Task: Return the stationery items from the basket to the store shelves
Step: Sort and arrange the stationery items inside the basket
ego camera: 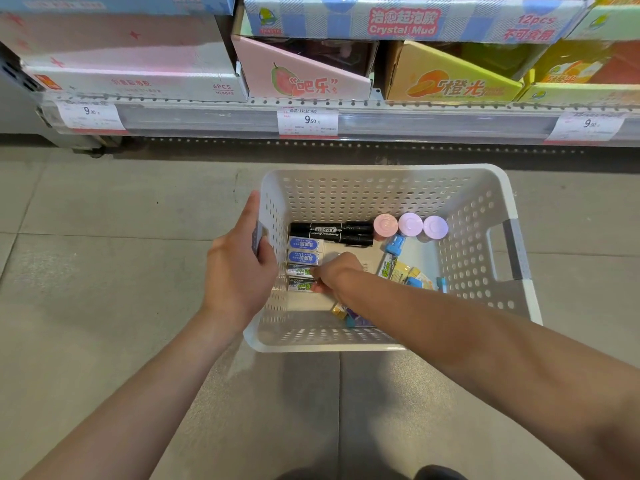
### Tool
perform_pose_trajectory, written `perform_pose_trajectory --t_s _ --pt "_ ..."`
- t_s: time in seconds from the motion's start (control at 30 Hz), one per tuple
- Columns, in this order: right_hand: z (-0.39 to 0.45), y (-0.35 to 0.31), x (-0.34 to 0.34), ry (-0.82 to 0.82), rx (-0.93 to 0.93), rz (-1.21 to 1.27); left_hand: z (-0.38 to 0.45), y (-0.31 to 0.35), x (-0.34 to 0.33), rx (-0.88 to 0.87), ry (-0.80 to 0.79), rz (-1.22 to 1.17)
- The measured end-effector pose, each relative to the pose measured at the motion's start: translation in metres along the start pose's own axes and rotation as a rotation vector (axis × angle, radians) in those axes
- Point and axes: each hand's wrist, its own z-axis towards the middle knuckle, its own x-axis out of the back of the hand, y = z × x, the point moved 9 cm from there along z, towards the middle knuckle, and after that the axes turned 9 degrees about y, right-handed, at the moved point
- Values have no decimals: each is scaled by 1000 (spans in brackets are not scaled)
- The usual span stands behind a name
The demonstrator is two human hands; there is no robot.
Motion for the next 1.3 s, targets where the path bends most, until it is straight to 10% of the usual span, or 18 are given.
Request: perform_pose_trajectory --t_s 0.27,0.47,0.63,1.13,1.3 --pt "-6 -8 -8 -74 54 -141 1 -2 1 20 5 1" --pt "-48 -51 22 8 993 -1252 0 2 2 -21 19 29" --pt "-29 -24 36 -11 1197 -1867 0 1 2 -21 17 3" --pt "-16 -24 34 -72 1166 -1924 0 1 2 -25 26 15" --pt "-37 -59 36 93 1163 -1365 0 0 1 -14 22 4"
